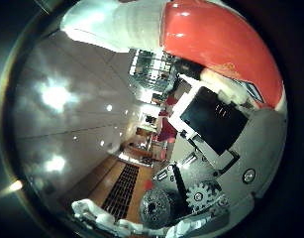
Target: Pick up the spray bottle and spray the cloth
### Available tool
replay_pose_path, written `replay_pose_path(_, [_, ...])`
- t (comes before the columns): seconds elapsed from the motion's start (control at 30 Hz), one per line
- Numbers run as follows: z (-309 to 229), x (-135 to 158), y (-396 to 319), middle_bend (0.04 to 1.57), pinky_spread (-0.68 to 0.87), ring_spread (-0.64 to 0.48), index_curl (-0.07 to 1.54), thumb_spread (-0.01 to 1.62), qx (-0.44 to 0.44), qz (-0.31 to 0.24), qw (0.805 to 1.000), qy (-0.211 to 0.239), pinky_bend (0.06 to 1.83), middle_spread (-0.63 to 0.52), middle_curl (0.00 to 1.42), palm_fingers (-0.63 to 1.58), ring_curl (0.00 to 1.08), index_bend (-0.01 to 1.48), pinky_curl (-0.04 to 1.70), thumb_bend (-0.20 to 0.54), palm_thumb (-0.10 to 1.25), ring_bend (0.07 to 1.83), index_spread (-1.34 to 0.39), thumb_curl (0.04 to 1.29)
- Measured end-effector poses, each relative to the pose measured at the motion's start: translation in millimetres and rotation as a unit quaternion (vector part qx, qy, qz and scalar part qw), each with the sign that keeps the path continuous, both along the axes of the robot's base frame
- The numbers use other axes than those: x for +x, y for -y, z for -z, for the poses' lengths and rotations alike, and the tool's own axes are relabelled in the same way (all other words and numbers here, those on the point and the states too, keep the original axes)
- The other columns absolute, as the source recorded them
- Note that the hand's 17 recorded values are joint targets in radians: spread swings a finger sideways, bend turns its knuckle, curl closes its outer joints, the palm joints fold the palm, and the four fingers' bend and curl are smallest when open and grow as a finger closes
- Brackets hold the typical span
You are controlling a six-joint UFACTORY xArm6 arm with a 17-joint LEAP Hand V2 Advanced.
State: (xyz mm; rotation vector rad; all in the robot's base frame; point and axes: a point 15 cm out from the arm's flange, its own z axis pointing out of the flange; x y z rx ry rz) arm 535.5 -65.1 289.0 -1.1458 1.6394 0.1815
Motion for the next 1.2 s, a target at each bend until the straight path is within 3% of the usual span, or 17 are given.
replay_pose_path(0.1, [-18,-9,-12,1.38,-0.16,-0.18,0.79,1.20,-0.004,-0.027,1.000,0.004,1.32,-0.10,0.68,1.15,0.64,1.14,0.81,-0.008,1.07,1.45,-0.20,0.53])
replay_pose_path(0.33, [-48,-45,-13,1.39,-0.16,-0.18,0.77,1.17,-0.082,-0.088,0.992,-0.041,1.26,-0.10,0.67,1.14,0.66,1.17,0.95,-0.010,1.06,1.47,-0.19,0.57])
replay_pose_path(0.57, [-110,-106,-30,1.40,-0.16,-0.18,0.75,1.16,-0.174,-0.196,0.958,-0.114,1.19,-0.09,0.66,1.14,0.66,1.19,1.08,-0.011,1.05,1.46,-0.19,0.59])
replay_pose_path(0.73, [-142,-151,-41,1.40,-0.16,-0.18,0.74,1.15,-0.247,-0.254,0.920,-0.166,1.14,-0.09,0.65,1.14,0.67,1.19,1.15,-0.010,1.06,1.45,-0.19,0.61])
replay_pose_path(0.87, [-144,-180,-54,1.41,-0.16,-0.19,0.74,1.15,-0.317,-0.291,0.877,-0.212,1.12,-0.09,0.65,1.15,0.68,1.20,1.19,-0.011,1.05,1.44,-0.19,0.62])
replay_pose_path(1.2, [-155,-223,-59,1.41,-0.17,-0.19,0.73,1.15,-0.447,-0.323,0.778,-0.300,1.08,-0.09,0.64,1.15,0.69,1.20,1.26,-0.011,1.03,1.43,-0.19,0.64])
